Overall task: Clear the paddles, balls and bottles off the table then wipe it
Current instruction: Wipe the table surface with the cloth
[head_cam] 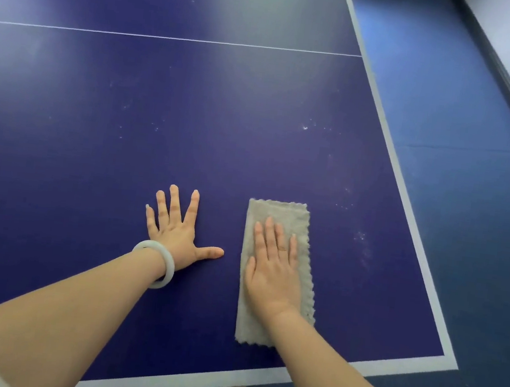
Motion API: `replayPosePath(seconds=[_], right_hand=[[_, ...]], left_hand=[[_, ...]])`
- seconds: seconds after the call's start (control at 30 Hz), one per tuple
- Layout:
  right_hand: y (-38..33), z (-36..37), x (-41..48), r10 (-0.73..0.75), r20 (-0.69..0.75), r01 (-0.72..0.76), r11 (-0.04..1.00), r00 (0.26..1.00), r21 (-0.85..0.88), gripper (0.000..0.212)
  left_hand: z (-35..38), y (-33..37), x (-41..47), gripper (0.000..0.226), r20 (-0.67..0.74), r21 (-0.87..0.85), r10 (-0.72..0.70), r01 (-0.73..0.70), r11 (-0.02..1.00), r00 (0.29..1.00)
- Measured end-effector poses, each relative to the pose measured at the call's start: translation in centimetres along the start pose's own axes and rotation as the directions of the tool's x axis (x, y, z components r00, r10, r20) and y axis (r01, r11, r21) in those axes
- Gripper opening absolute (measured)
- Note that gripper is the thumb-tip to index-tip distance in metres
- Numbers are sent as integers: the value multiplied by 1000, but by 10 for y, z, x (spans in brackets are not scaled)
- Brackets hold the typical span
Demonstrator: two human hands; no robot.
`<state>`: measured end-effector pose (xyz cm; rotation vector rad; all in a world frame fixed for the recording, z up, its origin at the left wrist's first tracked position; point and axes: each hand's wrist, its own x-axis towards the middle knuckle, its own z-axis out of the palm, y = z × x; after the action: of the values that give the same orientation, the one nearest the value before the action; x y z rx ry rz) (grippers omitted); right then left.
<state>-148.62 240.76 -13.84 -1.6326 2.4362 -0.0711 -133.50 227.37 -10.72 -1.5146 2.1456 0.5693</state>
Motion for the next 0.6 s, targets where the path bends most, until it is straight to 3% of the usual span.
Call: replayPosePath(seconds=[0.1,0.23,0.4,0.53,0.6], right_hand=[[30,5,-51,-138,10,139,990,990,-36,62],[90,4,-83,10,-46,-15,994,999,-110,63],[104,-1,-74,149,-61,-152,987,987,-57,64],[123,1,-100,91,-42,-95,990,995,-100,64],[143,0,-112,170,-52,-174,979,984,-107,65]], left_hand=[[2,1,1,130,-24,-17,5,-6,1000,1000],[2,-1,-4,126,-77,8,15,-14,1000,997],[-4,32,-1,112,-152,59,171,-164,985,974],[-14,69,17,123,-98,5,72,-72,997,993],[-17,74,26,130,-64,22,48,-47,999,997]])
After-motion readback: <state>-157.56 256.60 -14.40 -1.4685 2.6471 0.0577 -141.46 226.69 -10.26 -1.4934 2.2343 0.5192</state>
